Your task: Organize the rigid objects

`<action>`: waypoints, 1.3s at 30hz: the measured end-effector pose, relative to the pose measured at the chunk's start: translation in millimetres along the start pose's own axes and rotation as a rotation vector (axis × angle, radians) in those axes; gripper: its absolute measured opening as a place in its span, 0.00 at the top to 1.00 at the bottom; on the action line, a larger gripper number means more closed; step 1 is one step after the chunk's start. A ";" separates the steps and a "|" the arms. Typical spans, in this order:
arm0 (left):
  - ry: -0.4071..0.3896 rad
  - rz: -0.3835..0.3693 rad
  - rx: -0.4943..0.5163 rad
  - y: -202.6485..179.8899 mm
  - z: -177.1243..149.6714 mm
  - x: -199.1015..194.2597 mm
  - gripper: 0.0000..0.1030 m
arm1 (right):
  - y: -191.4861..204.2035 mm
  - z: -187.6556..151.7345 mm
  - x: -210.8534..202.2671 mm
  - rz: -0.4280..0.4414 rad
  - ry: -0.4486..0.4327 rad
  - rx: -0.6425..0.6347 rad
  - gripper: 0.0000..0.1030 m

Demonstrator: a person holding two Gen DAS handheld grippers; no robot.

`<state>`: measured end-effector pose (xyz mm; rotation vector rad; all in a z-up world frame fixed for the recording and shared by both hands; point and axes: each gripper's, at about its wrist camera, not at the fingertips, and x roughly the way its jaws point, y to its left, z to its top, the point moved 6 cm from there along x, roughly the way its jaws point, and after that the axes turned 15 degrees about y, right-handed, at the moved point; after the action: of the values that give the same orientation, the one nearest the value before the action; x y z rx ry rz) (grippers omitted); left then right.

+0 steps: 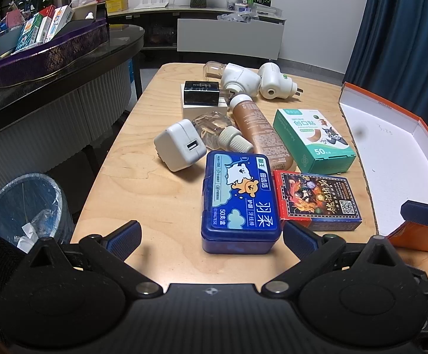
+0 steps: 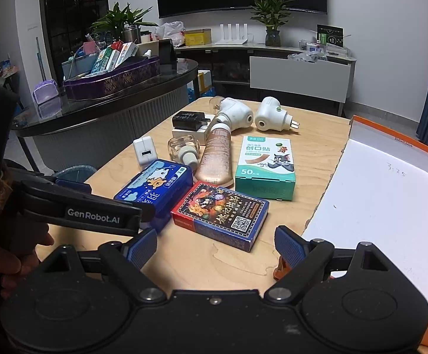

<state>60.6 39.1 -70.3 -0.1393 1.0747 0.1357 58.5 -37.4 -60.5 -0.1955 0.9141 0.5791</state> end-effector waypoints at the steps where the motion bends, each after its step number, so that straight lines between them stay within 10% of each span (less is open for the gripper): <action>1: 0.001 0.000 -0.001 -0.3 0.2 0.0 0.00 | 0.1 0.0 -0.2 -0.002 0.002 -0.002 0.01; 9: -0.003 -0.006 -0.007 0.2 1.0 -1.0 0.00 | -18.6 -6.7 -1.4 -0.102 0.043 0.059 0.01; 19: -0.006 -0.003 -0.009 -2.5 2.7 0.2 0.00 | -6.5 -3.3 -11.3 0.071 -0.010 0.060 0.01; 24: -0.004 0.000 -0.016 0.3 2.8 1.0 0.00 | -8.3 -3.9 -2.4 0.076 0.008 0.095 0.01; 29: -0.005 -0.002 -0.010 -1.2 3.0 1.4 0.00 | -30.3 -7.1 -2.9 -0.095 0.024 0.156 0.01; 39: -0.004 -0.002 -0.009 -0.5 3.3 2.0 0.00 | -17.8 -6.2 -6.4 -0.005 0.012 0.078 0.01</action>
<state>64.5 39.2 -70.5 -0.1483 1.0698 0.1393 61.0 -57.1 -60.6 -0.1312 0.9459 0.5371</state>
